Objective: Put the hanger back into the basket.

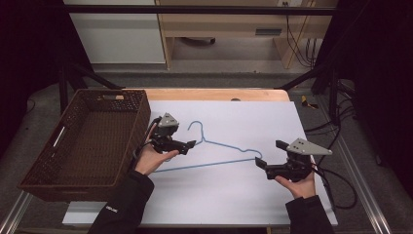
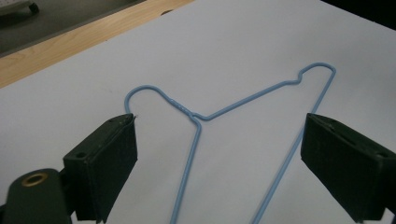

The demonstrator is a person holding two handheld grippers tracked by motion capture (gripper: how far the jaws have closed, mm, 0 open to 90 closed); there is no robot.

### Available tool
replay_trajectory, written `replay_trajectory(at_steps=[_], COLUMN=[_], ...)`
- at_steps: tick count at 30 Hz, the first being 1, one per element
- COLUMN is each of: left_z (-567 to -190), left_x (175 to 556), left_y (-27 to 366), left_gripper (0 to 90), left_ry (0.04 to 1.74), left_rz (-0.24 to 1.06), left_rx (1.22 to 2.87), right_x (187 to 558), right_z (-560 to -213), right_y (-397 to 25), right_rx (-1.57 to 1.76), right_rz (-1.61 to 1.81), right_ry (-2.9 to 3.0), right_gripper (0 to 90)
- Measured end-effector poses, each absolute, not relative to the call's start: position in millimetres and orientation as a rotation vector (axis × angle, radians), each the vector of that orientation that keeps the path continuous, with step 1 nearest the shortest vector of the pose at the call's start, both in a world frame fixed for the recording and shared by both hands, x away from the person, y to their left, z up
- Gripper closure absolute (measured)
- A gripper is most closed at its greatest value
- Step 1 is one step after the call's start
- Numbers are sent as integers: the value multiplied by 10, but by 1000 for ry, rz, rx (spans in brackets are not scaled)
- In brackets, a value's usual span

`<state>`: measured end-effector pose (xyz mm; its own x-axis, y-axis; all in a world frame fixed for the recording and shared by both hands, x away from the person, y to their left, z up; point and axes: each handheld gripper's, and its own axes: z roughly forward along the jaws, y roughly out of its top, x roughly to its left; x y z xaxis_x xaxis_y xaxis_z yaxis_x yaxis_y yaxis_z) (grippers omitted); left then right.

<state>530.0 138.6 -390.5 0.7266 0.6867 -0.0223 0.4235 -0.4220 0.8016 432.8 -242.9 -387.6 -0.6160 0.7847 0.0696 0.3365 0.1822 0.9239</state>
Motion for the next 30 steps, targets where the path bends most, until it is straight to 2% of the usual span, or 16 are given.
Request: replay_trajectory(at_steps=[8,16,30], left_z=[-4067,-4296,-4570], left_x=[5461,5621,5757], left_y=[1264,1219,1196], left_gripper=[144,223,449], left_ry=[853,891,897], left_rz=[384,374,337], left_rx=[2122,2179,2294], right_x=[4332,4336,4341], right_z=[-3885,-3889,-3898], right_y=[-2416,-2411,-2399], right_rx=[1055,1054,1055], right_rz=[1421,1419,1417], right_ry=[2045,2048,2055], right_gripper=[28,29,29])
